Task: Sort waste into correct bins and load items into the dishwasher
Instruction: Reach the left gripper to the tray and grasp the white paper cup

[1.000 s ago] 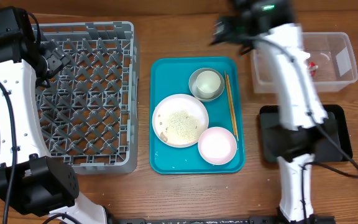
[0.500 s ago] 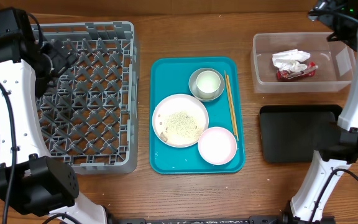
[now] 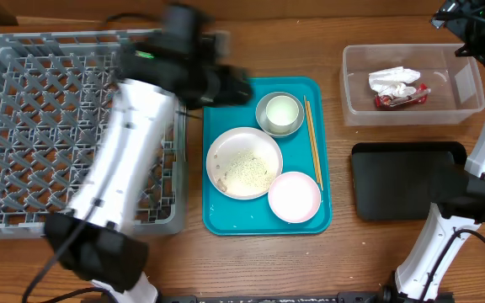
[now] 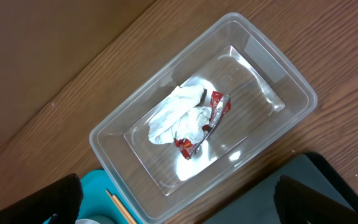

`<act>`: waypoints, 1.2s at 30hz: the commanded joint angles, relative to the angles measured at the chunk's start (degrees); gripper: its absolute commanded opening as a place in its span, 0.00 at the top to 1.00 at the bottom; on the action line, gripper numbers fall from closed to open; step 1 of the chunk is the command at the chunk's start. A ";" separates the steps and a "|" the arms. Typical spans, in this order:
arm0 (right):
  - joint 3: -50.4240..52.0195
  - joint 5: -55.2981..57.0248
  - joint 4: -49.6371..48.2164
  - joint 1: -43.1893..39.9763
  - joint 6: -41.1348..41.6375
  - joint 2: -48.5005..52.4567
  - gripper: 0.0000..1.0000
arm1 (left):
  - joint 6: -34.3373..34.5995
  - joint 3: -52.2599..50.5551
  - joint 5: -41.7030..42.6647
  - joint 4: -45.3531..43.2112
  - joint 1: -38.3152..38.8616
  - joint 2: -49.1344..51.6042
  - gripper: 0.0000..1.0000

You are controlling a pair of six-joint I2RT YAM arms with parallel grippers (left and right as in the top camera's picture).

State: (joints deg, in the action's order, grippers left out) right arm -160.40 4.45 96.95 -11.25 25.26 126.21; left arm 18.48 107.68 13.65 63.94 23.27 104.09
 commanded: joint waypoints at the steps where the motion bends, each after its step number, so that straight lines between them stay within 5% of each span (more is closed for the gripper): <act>1: -0.44 -0.28 -0.17 -0.02 0.07 -0.72 0.00 | -1.99 0.74 -22.56 -2.95 7.26 2.03 0.14; 10: -0.44 -0.28 -0.17 -0.02 0.09 -0.72 0.00 | -12.85 0.74 -23.04 -11.30 16.65 12.79 0.11; 23: -0.44 -0.28 -0.17 -0.02 0.07 -0.72 0.00 | -14.71 0.74 -17.00 -12.52 18.01 20.81 0.33; 29: -0.44 -0.28 -0.17 -0.02 0.09 -0.72 0.00 | -14.69 0.74 -17.05 -12.72 18.01 21.64 0.59; 36: -0.44 -0.28 -0.17 -0.02 0.07 -0.72 0.00 | -14.69 0.68 -17.49 -13.25 17.90 22.23 0.58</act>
State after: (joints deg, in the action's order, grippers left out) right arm -160.40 4.27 96.97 -11.25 25.26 126.21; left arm 4.27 107.83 -4.29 51.11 41.01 124.95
